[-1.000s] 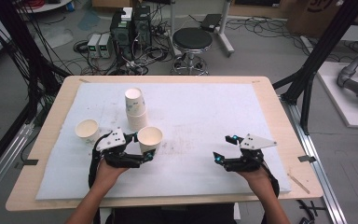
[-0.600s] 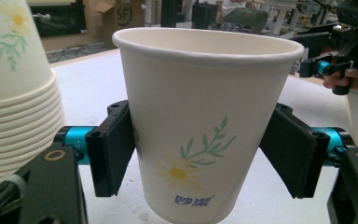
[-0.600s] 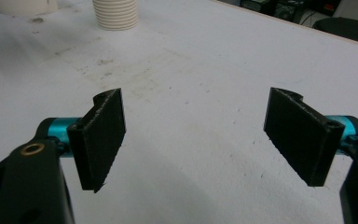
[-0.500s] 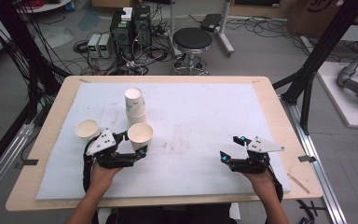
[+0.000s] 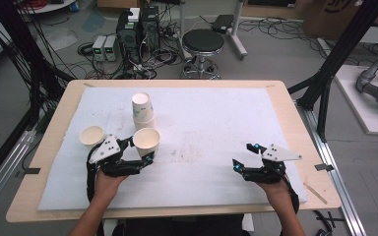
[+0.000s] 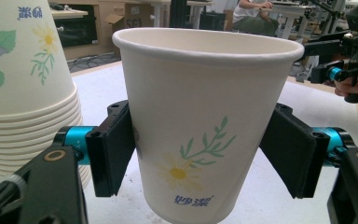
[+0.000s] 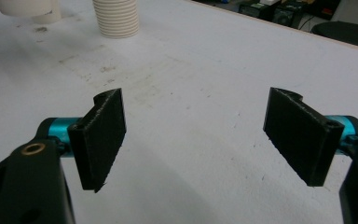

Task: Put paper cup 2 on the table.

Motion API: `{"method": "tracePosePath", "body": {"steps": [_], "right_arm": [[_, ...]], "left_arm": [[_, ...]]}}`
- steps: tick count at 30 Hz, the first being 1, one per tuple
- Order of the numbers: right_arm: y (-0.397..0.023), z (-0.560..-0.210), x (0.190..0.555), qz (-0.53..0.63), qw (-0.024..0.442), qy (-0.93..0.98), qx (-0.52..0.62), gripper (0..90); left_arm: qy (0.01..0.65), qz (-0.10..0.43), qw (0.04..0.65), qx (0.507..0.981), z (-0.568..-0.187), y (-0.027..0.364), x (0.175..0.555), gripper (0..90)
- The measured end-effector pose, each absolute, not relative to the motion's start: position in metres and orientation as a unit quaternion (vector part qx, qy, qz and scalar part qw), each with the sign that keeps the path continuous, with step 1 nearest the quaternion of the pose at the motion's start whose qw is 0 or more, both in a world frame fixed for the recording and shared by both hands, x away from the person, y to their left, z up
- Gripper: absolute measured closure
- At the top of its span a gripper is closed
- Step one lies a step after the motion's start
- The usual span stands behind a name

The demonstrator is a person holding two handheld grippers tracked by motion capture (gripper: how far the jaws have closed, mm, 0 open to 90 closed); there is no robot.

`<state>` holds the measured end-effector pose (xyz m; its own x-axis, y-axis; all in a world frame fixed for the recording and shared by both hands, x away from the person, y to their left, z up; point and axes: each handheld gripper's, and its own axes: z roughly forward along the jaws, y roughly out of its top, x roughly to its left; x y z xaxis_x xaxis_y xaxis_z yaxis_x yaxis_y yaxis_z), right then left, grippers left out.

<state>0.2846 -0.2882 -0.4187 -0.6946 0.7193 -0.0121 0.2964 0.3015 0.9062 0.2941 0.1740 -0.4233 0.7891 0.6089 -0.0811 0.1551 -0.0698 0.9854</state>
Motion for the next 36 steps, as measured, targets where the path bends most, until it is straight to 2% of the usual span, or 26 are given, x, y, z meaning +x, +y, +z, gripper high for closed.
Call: {"method": "tracePosePath", "body": {"steps": [17,27,36], "right_arm": [[-0.290,-0.419,0.285,0.494,0.215,0.777,0.326,21.5],[-0.295,-0.417,0.282,0.498,0.218,0.770,0.332,21.5],[-0.296,-0.416,0.283,0.500,0.220,0.768,0.334,21.5]], "left_arm": [[0.265,0.173,0.625,0.714,-0.427,0.167,0.297,28.7],[0.250,0.176,0.621,0.722,-0.424,0.142,0.312,28.8],[0.237,0.156,0.618,0.733,-0.420,0.105,0.336,28.8]]}}
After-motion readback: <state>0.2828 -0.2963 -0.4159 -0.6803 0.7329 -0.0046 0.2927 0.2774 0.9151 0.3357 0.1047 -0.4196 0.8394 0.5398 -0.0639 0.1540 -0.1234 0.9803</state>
